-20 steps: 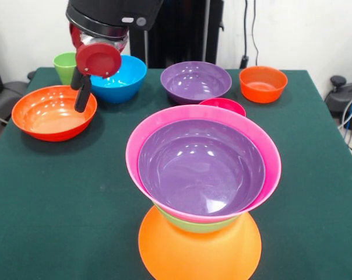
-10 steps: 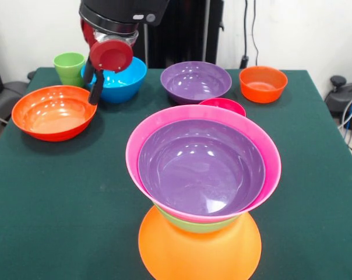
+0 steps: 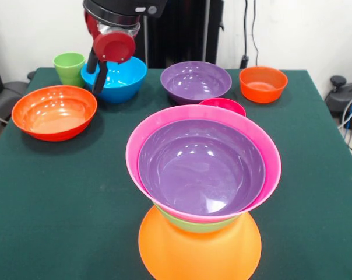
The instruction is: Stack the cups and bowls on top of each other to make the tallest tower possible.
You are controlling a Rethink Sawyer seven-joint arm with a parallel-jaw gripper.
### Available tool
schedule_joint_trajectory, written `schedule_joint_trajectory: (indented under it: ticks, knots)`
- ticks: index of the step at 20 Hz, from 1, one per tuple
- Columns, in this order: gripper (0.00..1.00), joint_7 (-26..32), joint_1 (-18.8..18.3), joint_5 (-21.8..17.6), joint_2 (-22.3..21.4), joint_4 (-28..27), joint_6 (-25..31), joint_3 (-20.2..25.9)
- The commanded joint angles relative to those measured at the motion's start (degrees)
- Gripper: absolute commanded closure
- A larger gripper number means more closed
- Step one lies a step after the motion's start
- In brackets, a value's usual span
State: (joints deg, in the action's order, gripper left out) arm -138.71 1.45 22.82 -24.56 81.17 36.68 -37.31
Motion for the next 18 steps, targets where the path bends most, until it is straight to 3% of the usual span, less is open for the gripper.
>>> schedule_joint_trajectory:
  ticks: [1, 10, 18]
  knots:
    - [0.00, -0.30, 1.52, -3.75, 0.37, 6.23, -1.79, 10.14]
    - [0.00, -2.55, 2.21, -3.48, 0.32, 9.56, -4.88, 11.55]
    - [0.00, -4.66, 3.17, -3.53, 2.91, 10.36, -7.67, 11.41]
